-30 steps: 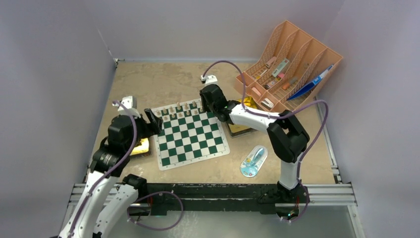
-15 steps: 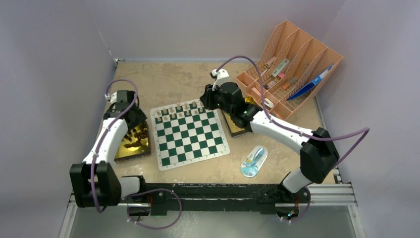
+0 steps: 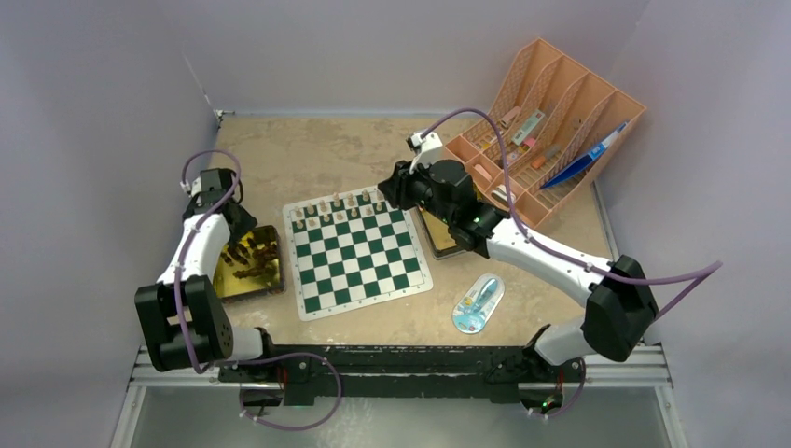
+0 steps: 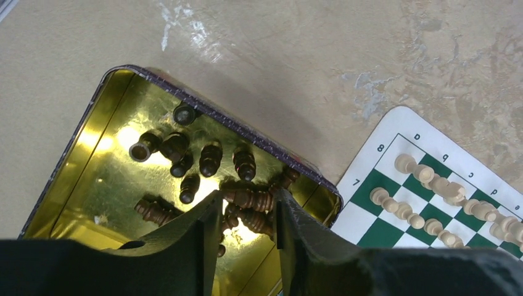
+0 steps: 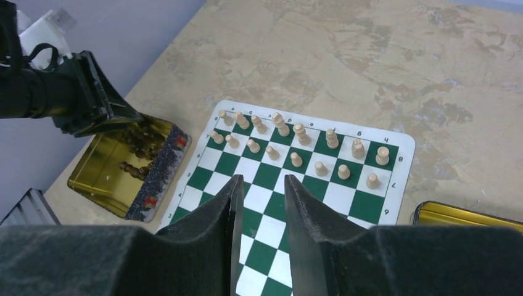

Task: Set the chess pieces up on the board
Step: Pick up the chess piece from the storage box.

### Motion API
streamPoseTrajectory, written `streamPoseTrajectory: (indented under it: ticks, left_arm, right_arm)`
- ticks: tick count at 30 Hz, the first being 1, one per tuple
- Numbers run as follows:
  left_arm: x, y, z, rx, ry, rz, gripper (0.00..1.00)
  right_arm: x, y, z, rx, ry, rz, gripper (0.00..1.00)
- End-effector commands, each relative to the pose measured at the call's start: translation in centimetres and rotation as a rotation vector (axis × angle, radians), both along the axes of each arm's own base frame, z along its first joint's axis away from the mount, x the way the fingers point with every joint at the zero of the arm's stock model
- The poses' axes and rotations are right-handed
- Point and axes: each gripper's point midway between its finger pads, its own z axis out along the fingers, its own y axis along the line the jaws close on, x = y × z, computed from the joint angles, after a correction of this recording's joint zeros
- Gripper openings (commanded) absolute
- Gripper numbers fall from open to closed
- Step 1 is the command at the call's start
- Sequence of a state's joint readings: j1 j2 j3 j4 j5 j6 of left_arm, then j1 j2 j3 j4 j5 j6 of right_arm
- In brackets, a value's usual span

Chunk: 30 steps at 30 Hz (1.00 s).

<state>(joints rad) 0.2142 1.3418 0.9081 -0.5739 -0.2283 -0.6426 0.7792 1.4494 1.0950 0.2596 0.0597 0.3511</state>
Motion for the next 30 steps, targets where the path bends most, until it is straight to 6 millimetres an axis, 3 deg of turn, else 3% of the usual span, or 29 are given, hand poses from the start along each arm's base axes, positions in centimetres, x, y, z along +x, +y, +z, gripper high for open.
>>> streamPoseTrajectory:
  ticks: [1, 11, 22, 30]
  left_arm:
    - [2.7, 0.3, 1.2, 0.001, -0.08, -0.049, 0.33]
    - [3.2, 0.8, -0.7, 0.006, -0.007, -0.064, 0.28]
    - [2.7, 0.7, -2.6, -0.025, 0.051, -0.06, 0.27]
    - [2.7, 0.5, -1.6, -0.033, 0.045, -0.066, 0.09]
  right_arm:
    - [-0.4, 0.2, 3.1, 0.077, -0.062, 0.017, 0.33]
    - [-1.7, -0.4, 3.4, 0.085, -0.063, 0.041, 0.33]
    - [-1.8, -0.5, 3.7, 0.097, -0.063, 0.039, 0.33]
    - [-2.0, -0.6, 3.7, 0.102, -0.065, 0.045, 0.33]
